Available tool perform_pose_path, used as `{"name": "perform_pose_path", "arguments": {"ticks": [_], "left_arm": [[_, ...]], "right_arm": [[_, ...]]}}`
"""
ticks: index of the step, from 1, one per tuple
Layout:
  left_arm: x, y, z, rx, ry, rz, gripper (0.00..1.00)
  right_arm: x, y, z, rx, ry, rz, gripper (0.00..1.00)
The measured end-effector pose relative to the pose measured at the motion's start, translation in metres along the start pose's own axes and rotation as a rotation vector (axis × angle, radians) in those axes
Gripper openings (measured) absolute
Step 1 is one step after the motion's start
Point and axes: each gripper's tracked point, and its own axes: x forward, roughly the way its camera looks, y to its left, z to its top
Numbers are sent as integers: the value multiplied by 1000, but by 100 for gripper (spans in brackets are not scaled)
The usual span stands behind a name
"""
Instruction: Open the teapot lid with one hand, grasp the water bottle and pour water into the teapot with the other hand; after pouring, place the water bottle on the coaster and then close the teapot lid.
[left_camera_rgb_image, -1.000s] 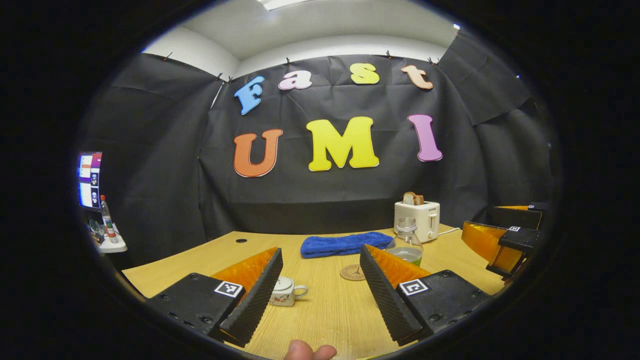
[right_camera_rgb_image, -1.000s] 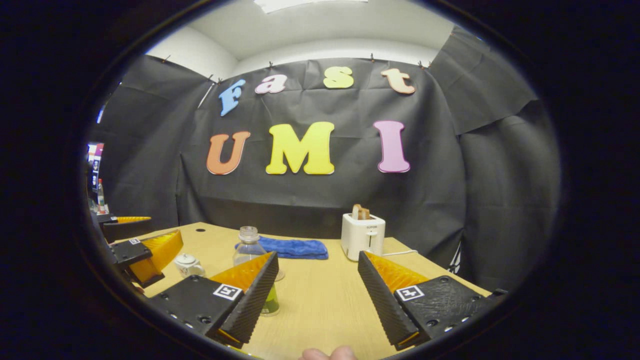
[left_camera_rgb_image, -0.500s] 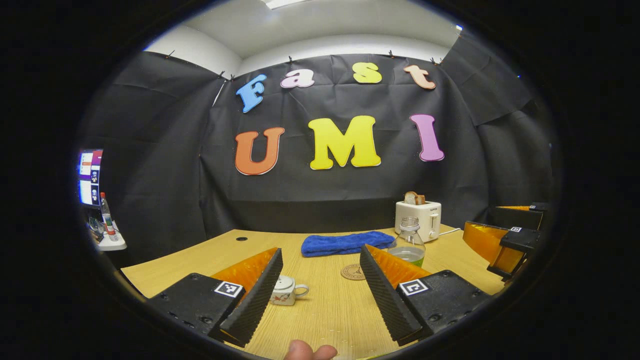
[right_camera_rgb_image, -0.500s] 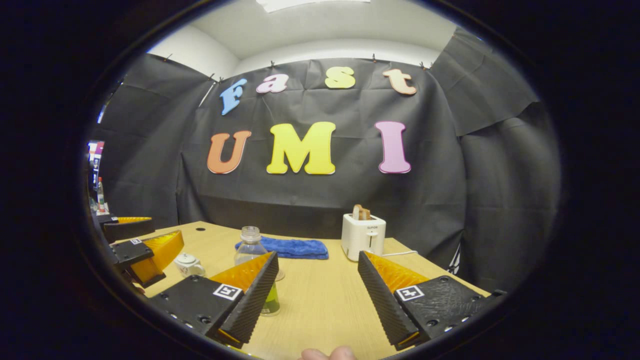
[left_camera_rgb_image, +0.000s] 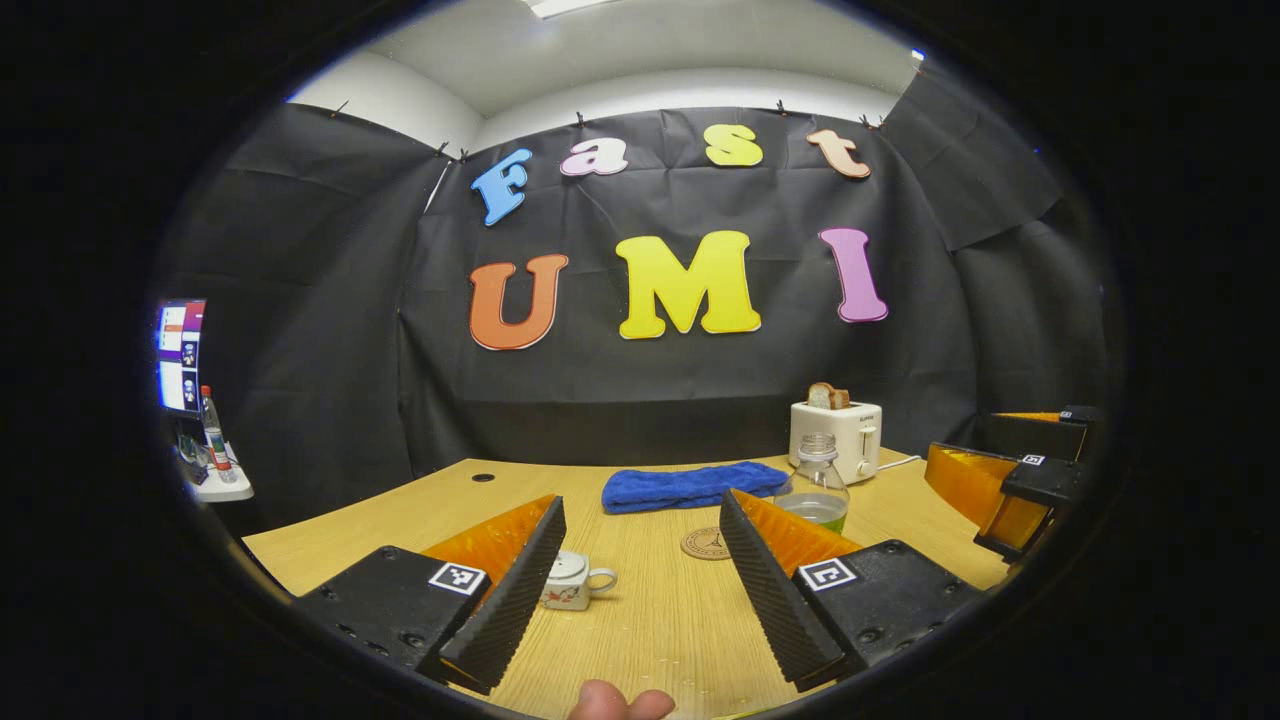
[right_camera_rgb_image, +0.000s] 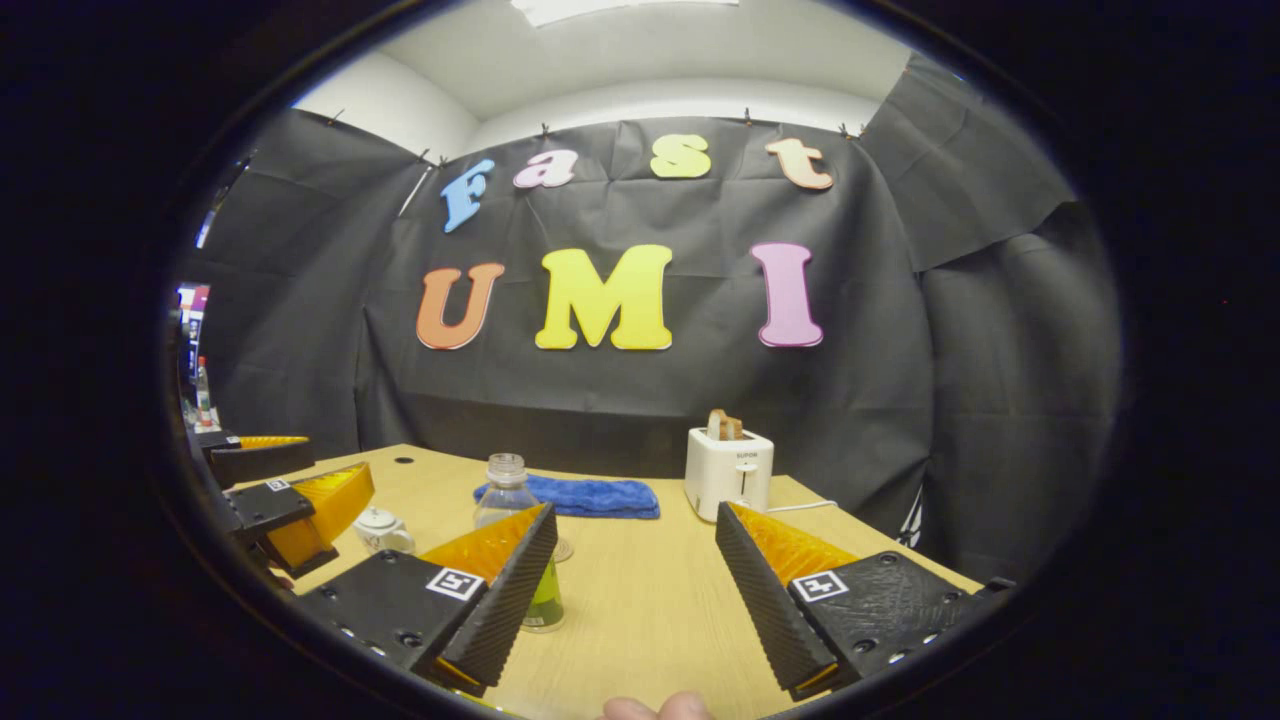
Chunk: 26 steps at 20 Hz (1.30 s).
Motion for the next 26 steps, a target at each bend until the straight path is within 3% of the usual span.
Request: {"name": "perform_pose_path", "arguments": {"ticks": [7, 12, 14, 15, 23, 26], "left_arm": [[-1, 4, 0, -3, -9, 14, 97], [3, 35, -17, -1, 25, 61, 97], [9, 44, -30, -9, 54, 65, 97], [12, 49, -36, -10, 65, 68, 97], [60, 76, -88, -22, 184, 84, 98], [75, 78, -101, -14, 218, 85, 93]], "right_arm": [[2, 0, 0, 0, -4, 5, 95], [5, 0, -12, -12, 16, 12, 94], [5, -1, -21, -10, 37, 20, 98], [5, -2, -25, -17, 47, 21, 94], [13, -25, -37, -16, 80, -23, 96], [18, -32, -41, -16, 88, -36, 98]]}}
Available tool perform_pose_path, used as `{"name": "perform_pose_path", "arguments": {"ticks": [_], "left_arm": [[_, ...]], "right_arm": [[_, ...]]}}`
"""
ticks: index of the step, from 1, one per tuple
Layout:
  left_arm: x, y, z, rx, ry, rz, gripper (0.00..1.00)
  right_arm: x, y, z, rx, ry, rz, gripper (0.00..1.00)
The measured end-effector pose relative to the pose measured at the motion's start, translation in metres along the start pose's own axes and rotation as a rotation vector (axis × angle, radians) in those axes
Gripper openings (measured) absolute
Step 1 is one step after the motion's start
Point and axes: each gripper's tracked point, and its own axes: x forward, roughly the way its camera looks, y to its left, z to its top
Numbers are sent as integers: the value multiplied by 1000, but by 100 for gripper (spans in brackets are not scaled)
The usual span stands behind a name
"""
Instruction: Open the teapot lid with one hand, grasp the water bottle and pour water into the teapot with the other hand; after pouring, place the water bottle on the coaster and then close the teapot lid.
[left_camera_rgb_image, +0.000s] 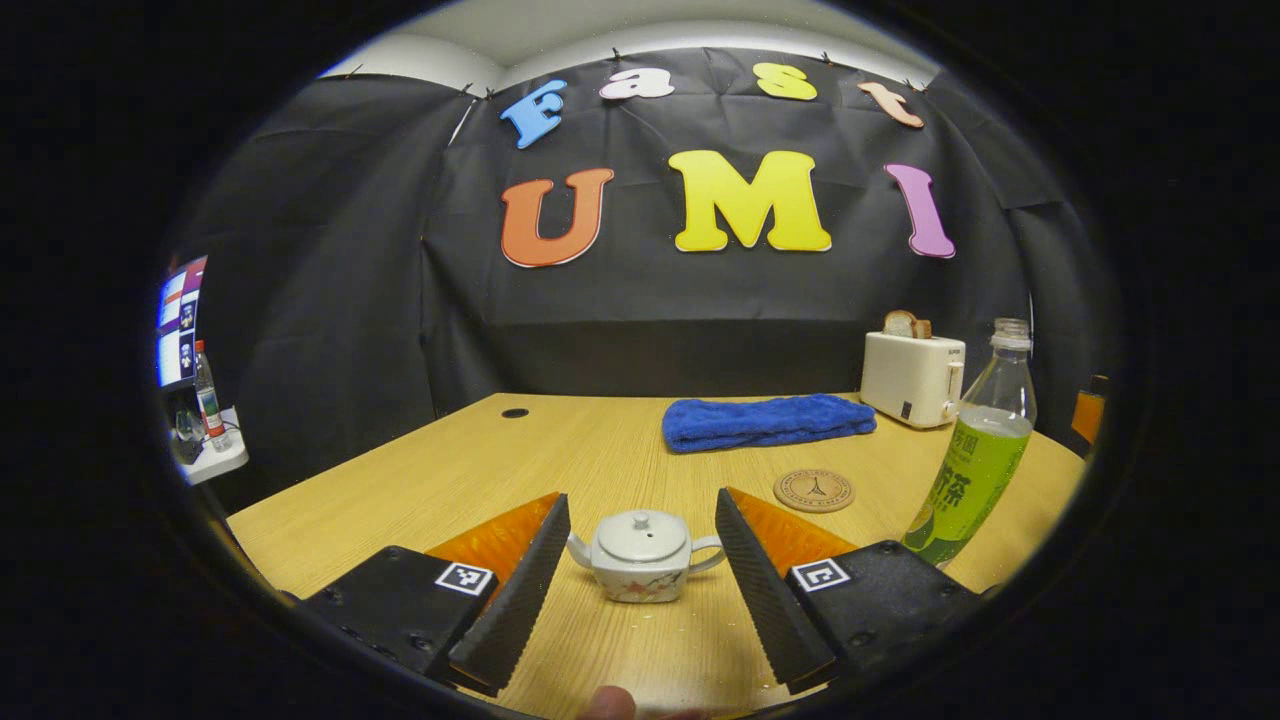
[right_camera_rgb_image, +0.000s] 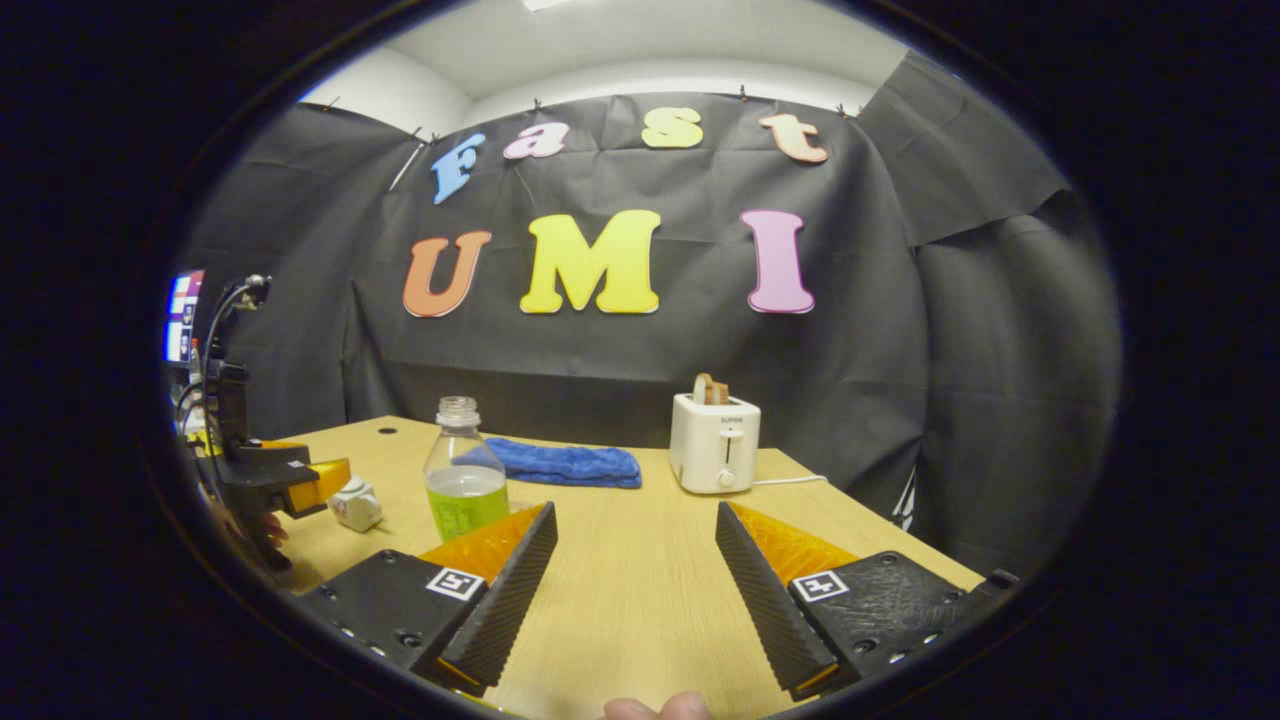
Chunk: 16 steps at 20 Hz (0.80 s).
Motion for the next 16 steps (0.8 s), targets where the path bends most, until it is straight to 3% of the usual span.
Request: {"name": "perform_pose_path", "arguments": {"ticks": [8, 16], "left_arm": [[24, -1, -11, 21, 40, 14, 63], [28, 0, -9, 36, 31, 44, 14]], "right_arm": [[11, -7, -5, 0, 22, -16, 98], [11, 15, -16, -7, 52, 56, 98]]}}
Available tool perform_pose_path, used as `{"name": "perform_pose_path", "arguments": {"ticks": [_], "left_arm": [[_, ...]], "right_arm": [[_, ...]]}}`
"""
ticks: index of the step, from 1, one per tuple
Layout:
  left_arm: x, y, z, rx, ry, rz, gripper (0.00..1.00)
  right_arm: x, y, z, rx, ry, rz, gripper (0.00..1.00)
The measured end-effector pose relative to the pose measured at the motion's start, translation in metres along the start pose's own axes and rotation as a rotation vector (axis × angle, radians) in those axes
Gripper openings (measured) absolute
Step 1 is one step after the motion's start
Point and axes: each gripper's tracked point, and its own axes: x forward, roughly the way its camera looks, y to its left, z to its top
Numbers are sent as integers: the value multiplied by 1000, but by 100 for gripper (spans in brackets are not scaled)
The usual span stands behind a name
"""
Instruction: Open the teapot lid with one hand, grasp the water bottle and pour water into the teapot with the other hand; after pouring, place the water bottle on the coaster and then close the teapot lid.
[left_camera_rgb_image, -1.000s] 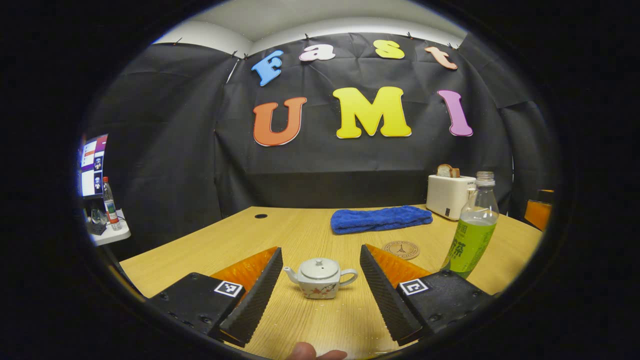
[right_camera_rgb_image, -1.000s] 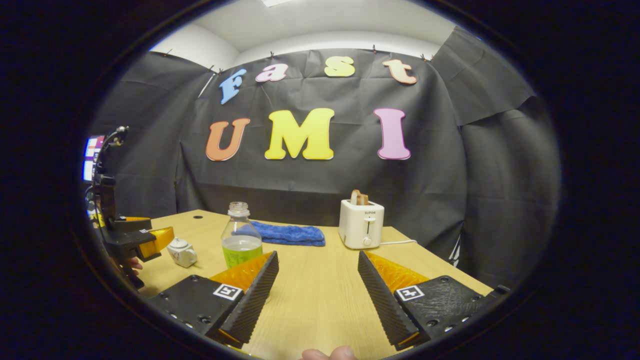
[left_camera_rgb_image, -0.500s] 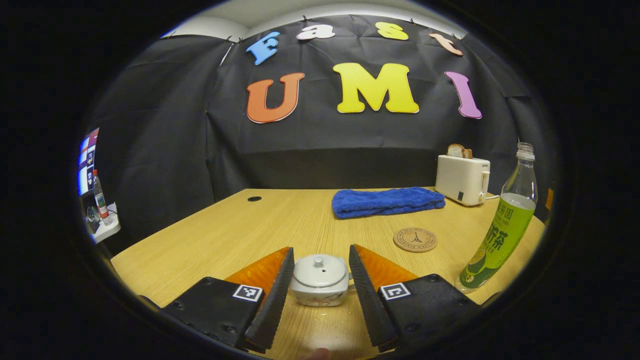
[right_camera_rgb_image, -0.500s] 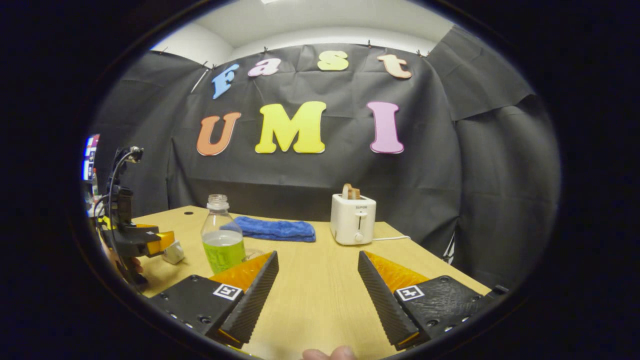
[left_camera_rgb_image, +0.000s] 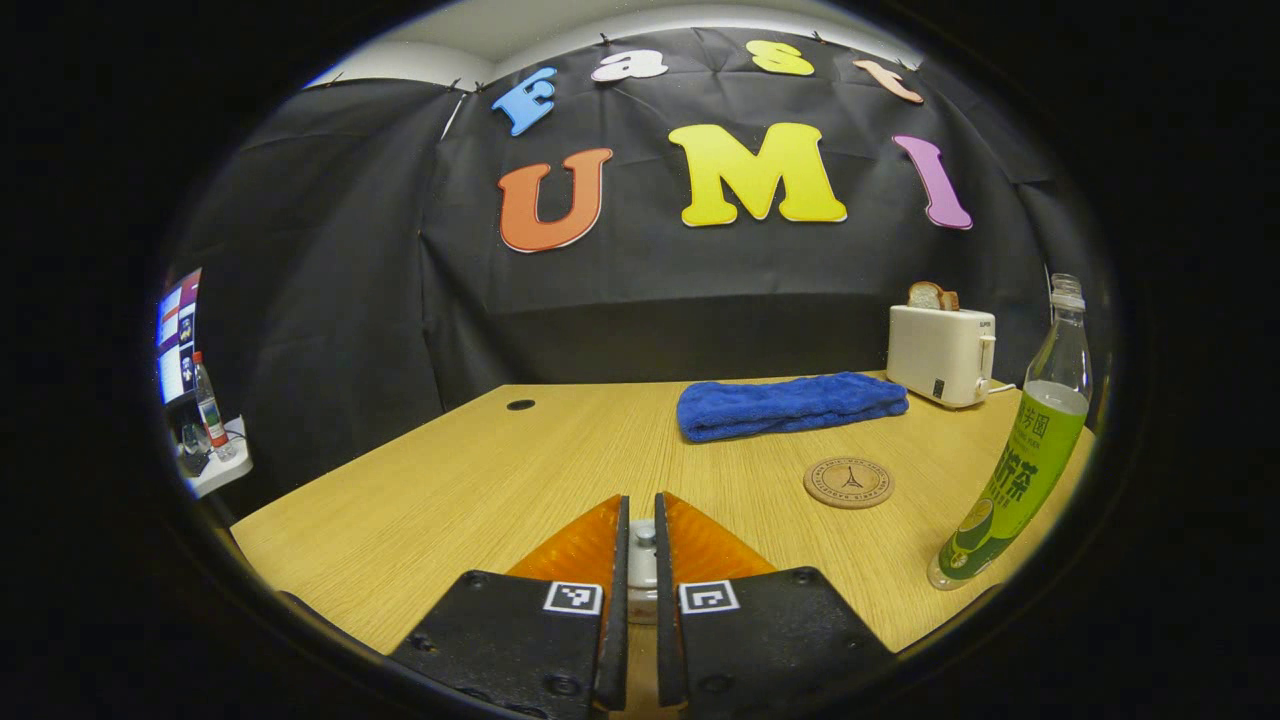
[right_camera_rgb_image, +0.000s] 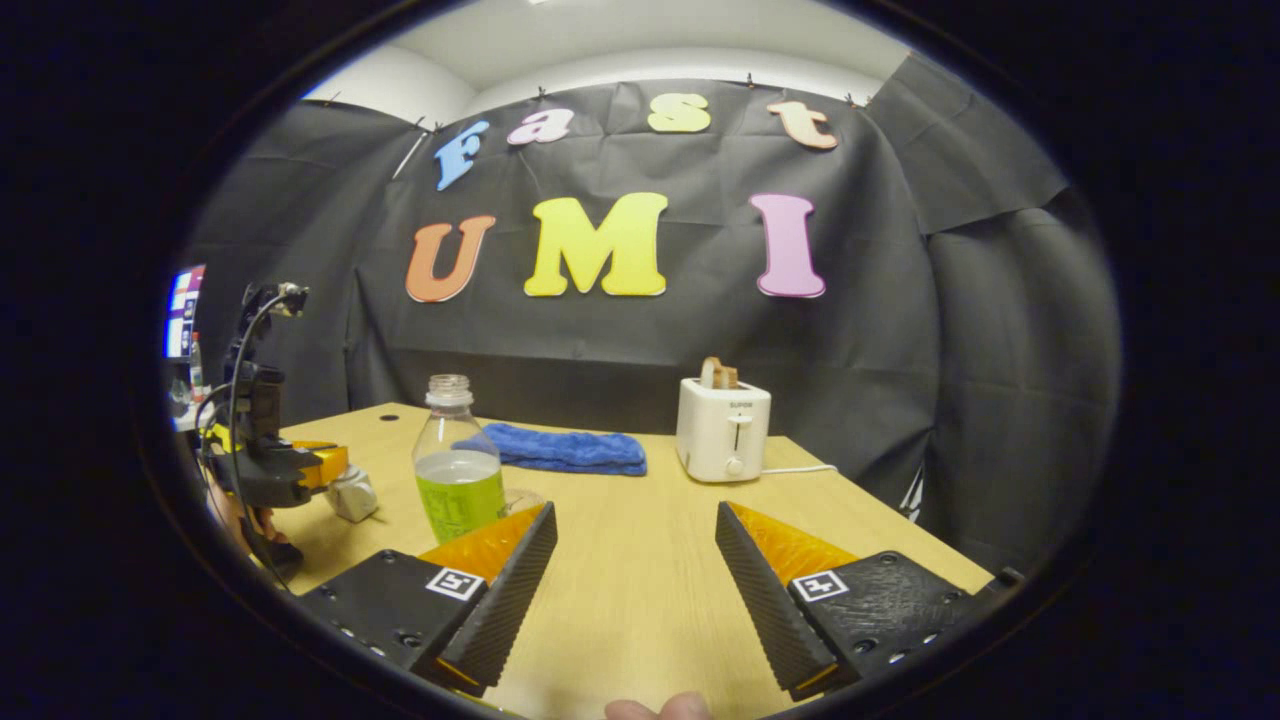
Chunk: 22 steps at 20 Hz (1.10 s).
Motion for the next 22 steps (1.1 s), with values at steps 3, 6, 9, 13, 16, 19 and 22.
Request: {"name": "perform_pose_path", "arguments": {"ticks": [3, 6, 9, 13, 16, 19, 22], "left_arm": [[1, 0, 2, -13, 6, -5, 5], [-7, 2, 14, -31, -23, -18, 3], [-17, 3, 27, -32, -62, -32, 3], [-40, 3, 36, -42, -90, -60, 3], [-57, 6, 39, -38, -104, -62, 2], [-68, 11, 38, -35, -105, -61, 2], [-76, 19, 36, -40, -106, -55, 2]], "right_arm": [[-2, 12, -4, -3, 14, 48, 96], [-3, 26, -5, -1, 13, 93, 98], [-5, 41, -10, 15, 21, 138, 96], [-1, 64, -21, 23, 46, 177, 98], [6, 82, -26, 28, 54, 196, 94], [19, 98, -27, 21, 52, 198, 96], [34, 111, -35, 1, 80, 197, 96]]}}
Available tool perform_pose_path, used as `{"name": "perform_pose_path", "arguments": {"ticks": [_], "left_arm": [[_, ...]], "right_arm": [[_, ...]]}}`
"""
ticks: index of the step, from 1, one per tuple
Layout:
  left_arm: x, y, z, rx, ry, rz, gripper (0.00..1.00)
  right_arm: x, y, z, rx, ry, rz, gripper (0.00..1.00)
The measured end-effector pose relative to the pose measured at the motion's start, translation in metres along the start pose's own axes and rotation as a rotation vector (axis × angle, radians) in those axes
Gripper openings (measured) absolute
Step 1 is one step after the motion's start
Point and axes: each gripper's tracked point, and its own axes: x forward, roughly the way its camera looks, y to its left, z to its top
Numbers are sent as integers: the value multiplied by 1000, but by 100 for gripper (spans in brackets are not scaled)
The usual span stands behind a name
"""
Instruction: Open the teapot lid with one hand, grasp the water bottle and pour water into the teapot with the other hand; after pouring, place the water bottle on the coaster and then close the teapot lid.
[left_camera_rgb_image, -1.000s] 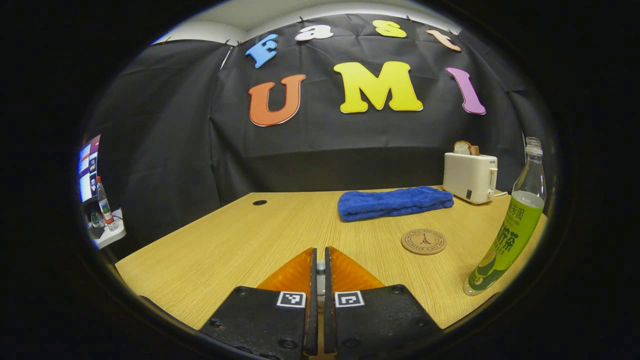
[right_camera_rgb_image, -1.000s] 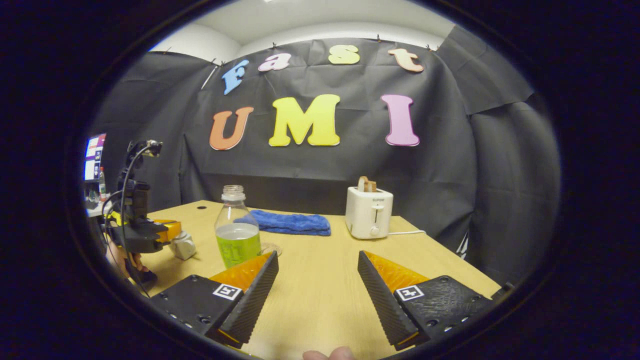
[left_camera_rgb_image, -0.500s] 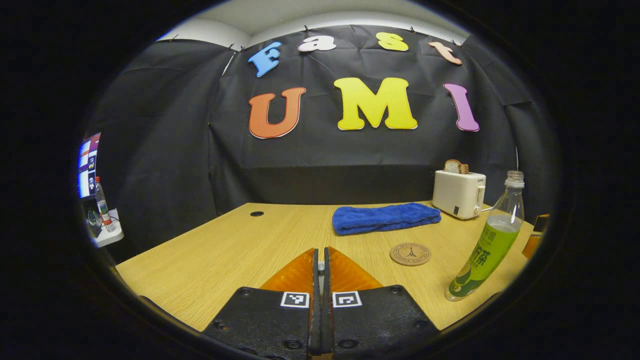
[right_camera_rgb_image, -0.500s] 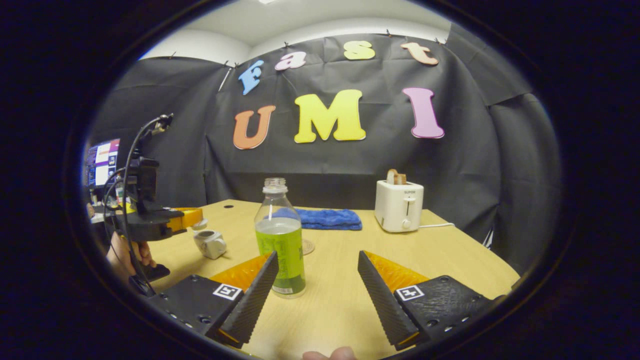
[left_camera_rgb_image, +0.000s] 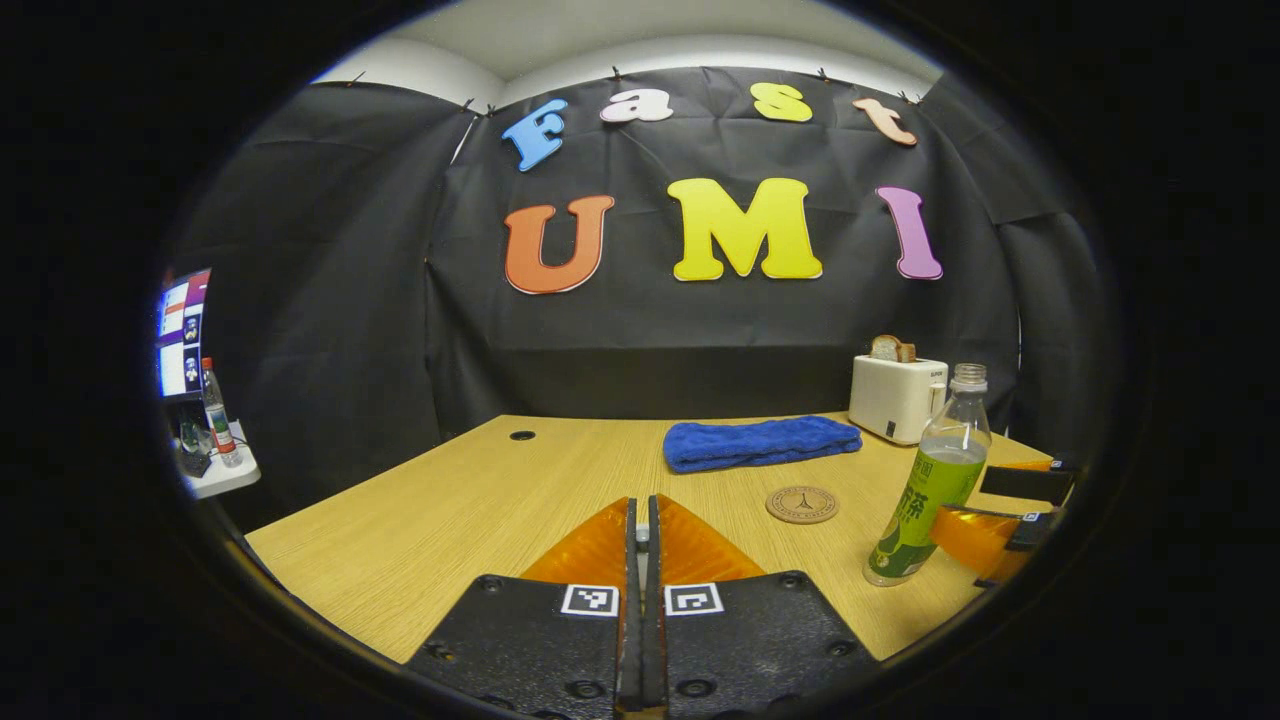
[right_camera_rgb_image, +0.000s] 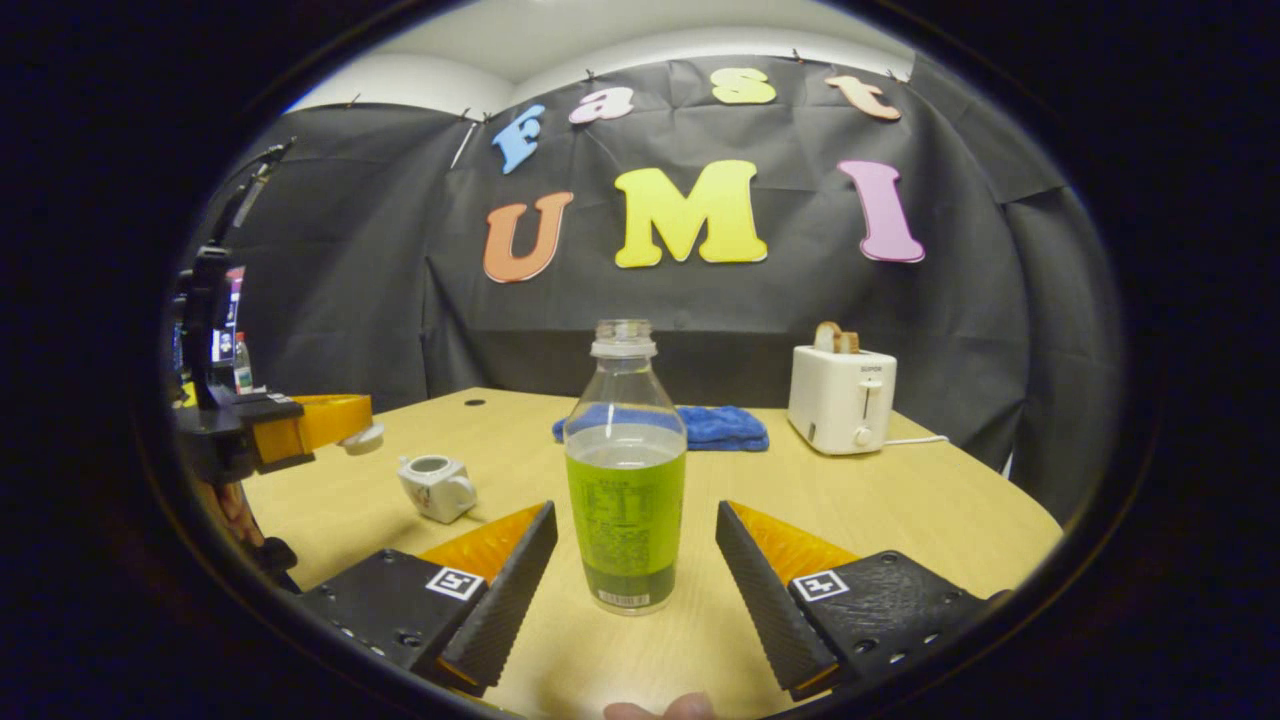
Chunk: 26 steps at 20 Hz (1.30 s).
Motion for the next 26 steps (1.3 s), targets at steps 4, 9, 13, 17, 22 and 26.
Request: {"name": "perform_pose_path", "arguments": {"ticks": [4, 9, 13, 17, 22, 26], "left_arm": [[-7, 9, -4, -2, 7, 8, 2], [-8, 25, -10, -16, 15, 24, 3], [-5, 31, -6, -34, -2, 15, 2], [1, 41, 4, -36, -21, 3, 2], [5, 47, 10, -35, -33, -31, 3], [11, 51, 6, -36, -27, -58, 3]], "right_arm": [[13, 2, -4, -5, 13, -26, 98], [23, -2, 0, -8, 15, -71, 80], [29, 4, 10, -121, 13, -52, 74], [51, 2, 24, -333, 61, -27, 72], [76, 4, 32, -622, 144, -14, 72], [91, 18, 31, -824, 172, 10, 72]]}}
